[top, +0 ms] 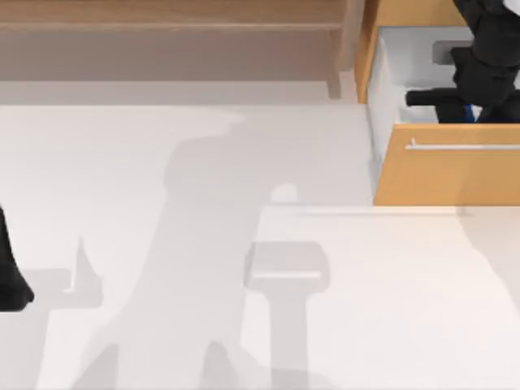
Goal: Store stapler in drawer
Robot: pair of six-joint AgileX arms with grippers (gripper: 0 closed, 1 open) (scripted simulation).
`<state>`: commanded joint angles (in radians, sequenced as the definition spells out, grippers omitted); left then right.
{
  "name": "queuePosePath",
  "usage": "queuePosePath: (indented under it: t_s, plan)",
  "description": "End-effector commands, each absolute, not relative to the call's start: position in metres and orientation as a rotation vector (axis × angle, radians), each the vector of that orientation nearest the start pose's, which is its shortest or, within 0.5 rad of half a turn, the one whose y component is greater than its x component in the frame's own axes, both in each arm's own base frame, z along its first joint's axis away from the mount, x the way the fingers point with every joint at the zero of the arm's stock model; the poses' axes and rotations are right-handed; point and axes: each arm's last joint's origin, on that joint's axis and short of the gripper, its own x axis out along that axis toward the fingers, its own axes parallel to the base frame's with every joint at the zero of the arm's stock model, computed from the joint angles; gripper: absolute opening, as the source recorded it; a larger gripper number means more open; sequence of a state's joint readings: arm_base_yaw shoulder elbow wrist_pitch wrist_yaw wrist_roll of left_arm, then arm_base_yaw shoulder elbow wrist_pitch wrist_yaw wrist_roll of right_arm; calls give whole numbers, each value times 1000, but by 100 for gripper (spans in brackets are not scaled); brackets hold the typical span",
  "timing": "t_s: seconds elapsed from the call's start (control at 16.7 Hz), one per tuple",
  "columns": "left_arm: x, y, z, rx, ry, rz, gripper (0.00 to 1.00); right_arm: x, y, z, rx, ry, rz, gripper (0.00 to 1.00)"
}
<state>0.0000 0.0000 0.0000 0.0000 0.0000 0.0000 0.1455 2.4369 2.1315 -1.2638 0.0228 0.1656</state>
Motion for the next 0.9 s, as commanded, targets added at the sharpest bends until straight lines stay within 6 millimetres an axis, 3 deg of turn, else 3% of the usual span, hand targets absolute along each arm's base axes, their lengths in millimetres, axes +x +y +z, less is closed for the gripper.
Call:
queuePosePath:
  t_s: [0.42,0.9]
  plan:
    - [106,-1,160,0,0,0,100,473,74,150,-5,1568,-19,0]
    - [106,-1,160,0,0,0,100,473,74,150,-5,1568,-19,60]
